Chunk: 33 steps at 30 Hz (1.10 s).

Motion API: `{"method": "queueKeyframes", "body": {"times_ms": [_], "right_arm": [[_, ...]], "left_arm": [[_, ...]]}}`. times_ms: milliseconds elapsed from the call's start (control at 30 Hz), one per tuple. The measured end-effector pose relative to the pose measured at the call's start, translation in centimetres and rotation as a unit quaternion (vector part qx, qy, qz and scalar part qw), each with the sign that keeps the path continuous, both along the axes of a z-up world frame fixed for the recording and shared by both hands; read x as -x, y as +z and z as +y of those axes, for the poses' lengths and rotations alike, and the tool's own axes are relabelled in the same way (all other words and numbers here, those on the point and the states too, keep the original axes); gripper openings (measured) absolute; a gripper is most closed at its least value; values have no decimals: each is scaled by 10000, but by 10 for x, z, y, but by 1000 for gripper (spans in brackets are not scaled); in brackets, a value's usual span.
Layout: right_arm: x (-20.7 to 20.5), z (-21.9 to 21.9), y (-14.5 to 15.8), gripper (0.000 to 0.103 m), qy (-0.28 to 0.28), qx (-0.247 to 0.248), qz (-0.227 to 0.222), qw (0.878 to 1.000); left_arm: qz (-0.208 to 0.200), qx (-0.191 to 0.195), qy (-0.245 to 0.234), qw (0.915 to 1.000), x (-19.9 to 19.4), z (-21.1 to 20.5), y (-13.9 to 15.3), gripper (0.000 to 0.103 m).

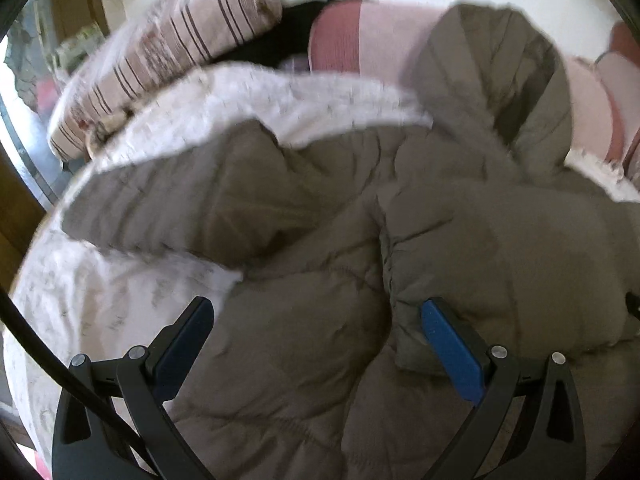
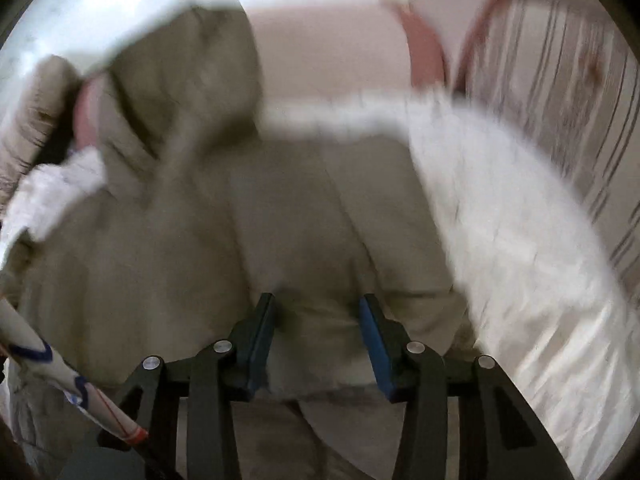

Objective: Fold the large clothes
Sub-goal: 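Fold the held sleeve across the jacket body with the right gripper, release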

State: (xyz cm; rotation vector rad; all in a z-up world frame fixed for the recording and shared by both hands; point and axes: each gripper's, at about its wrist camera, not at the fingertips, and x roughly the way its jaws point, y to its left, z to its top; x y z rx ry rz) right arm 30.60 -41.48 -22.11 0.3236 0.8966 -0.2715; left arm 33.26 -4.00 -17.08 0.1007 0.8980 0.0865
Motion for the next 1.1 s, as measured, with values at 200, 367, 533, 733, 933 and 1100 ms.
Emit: {"method": "queueKeyframes", "body": {"times_ms": [200,367,533,733,933,1100], "right_arm": [[-9,7,-4,49,-85,199,96,9997],[6,42,28,49,328,324,-516,9976],[4,108,29,49,1188,835,-591,9876],[-2,159,15,49,1624,1695,-340,9715],[-4,162,9,49,1653,1875,-241,9680],[1,166,12,49,1653,1954,-285,9663]], "left_arm": [[35,116,55,9999,-2,4,-6,103],[-248,59,89,9996,7,3,6,103],[-349,19,13,9994,11,3,12,103],[-476,110,232,9985,9,22,21,103],[-552,138,428,9975,9,35,25,103],[-586,108,477,9971,8,38,27,103]]}}
